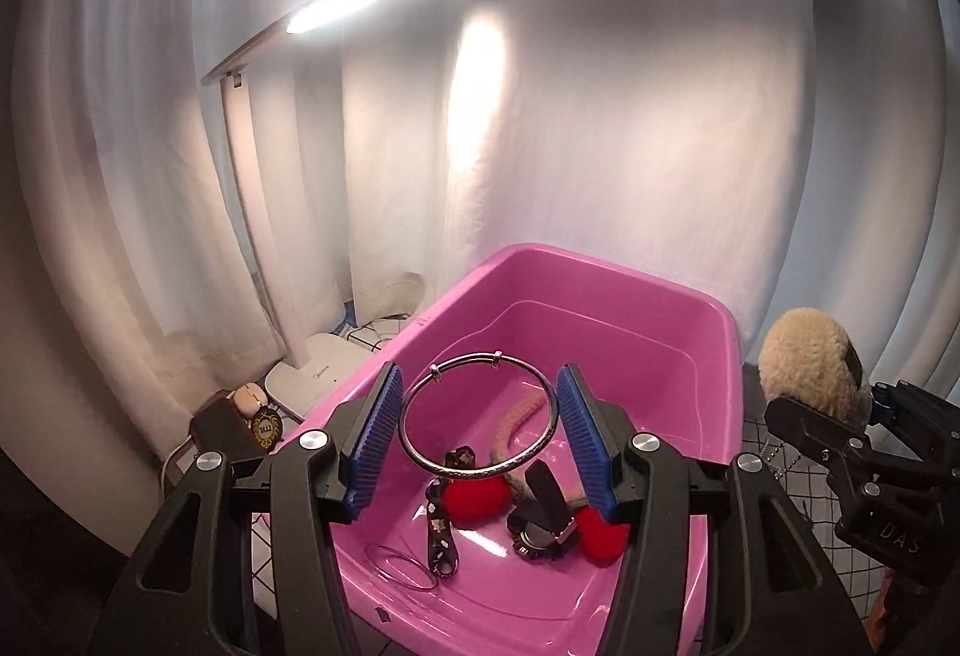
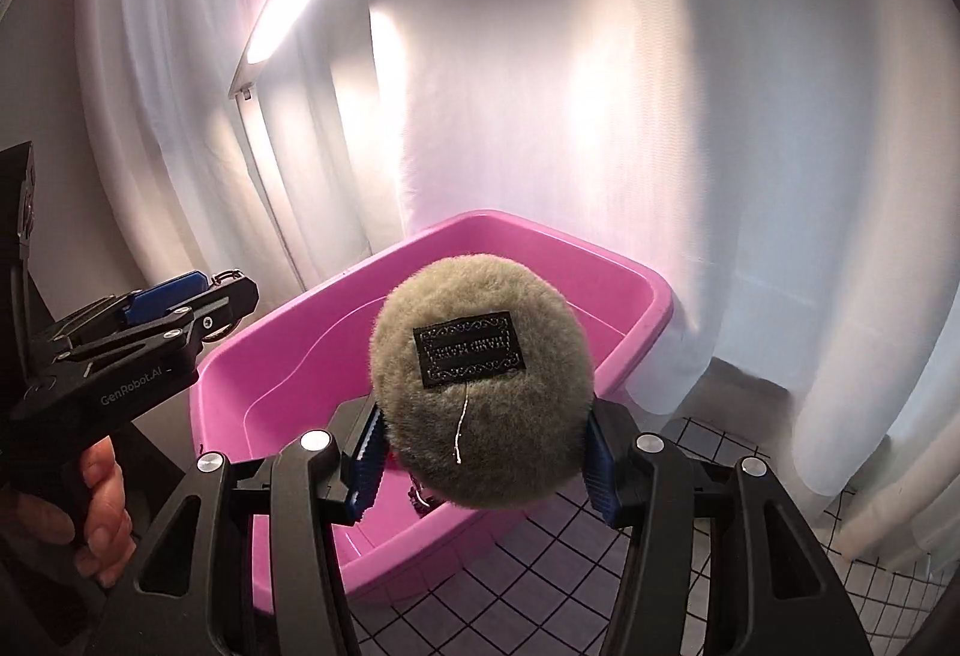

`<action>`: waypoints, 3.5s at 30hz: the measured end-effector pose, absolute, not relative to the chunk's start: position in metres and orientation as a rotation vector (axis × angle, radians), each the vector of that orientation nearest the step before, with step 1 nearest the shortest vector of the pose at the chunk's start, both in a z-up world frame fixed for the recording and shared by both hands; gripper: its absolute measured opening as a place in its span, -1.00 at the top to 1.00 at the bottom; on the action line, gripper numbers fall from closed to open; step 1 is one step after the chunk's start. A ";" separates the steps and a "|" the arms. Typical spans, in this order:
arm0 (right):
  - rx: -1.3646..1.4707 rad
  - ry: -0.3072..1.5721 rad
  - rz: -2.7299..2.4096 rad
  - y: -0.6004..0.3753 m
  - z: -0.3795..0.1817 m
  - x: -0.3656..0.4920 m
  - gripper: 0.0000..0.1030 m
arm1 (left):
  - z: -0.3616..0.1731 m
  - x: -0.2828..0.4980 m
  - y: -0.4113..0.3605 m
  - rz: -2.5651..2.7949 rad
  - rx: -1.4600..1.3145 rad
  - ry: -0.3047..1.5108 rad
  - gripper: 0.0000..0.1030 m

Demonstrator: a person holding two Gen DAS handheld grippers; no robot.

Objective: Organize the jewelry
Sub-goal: 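Open both tools to drop the bangle and fuzzy ball into the tub, then move both tools back toward the pearl claw clip and brown hair clip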

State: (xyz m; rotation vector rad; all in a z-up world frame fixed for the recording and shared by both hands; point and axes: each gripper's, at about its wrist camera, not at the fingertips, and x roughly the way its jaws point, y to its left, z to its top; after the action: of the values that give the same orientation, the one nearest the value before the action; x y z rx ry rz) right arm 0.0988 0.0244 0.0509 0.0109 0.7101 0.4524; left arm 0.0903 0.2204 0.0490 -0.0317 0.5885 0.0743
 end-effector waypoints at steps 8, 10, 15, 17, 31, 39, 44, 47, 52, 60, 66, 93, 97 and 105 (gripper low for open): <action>-0.044 0.822 0.461 0.073 0.015 0.138 -0.01 | 0.006 0.131 0.253 0.118 -0.067 0.735 -0.01; -0.052 0.838 0.461 0.078 0.009 0.143 -0.01 | -0.001 0.137 0.256 0.123 -0.059 0.751 -0.01; -0.067 0.877 0.452 0.092 -0.002 0.159 -0.01 | -0.014 0.148 0.260 0.138 -0.056 0.794 -0.01; -0.073 0.887 0.447 0.094 -0.006 0.164 -0.01 | -0.017 0.150 0.260 0.149 -0.042 0.803 -0.01; -0.147 0.896 0.390 0.106 -0.013 0.172 -0.23 | -0.012 0.147 0.261 0.128 -0.051 0.778 -0.68; -0.120 0.855 0.403 0.102 0.001 0.169 -0.31 | -0.007 0.144 0.267 0.138 -0.078 0.785 -0.69; -0.099 0.846 0.398 0.092 0.006 0.164 -0.31 | -0.001 0.137 0.269 0.143 -0.089 0.771 -0.70; -0.073 0.847 0.399 0.086 0.008 0.160 -0.31 | 0.003 0.132 0.266 0.145 -0.085 0.760 -0.70; -0.053 0.835 0.391 0.073 0.011 0.149 -0.31 | 0.009 0.123 0.258 0.135 -0.085 0.746 -0.71; 0.011 0.827 0.363 0.036 0.016 0.126 -0.31 | 0.015 0.109 0.233 0.106 -0.077 0.748 -0.72; 0.070 0.795 0.336 -0.001 0.025 0.104 -0.31 | 0.027 0.096 0.202 0.065 -0.052 0.734 -0.72; 0.277 0.775 0.000 -0.222 0.010 0.000 -0.33 | 0.039 0.071 0.006 -0.247 0.084 0.730 -0.75; 0.294 0.783 -0.031 -0.239 0.005 -0.006 -0.33 | 0.030 0.074 -0.017 -0.282 0.103 0.748 -0.75; 0.321 0.848 -0.055 -0.255 -0.022 -0.004 -0.33 | -0.005 0.088 -0.042 -0.309 0.118 0.814 -0.75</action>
State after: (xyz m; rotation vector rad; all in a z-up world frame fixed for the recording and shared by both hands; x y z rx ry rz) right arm -0.0037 -0.2550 -0.0223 0.3206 0.8483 -0.0549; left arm 0.0878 -0.0422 -0.0048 0.1183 0.8140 -0.3086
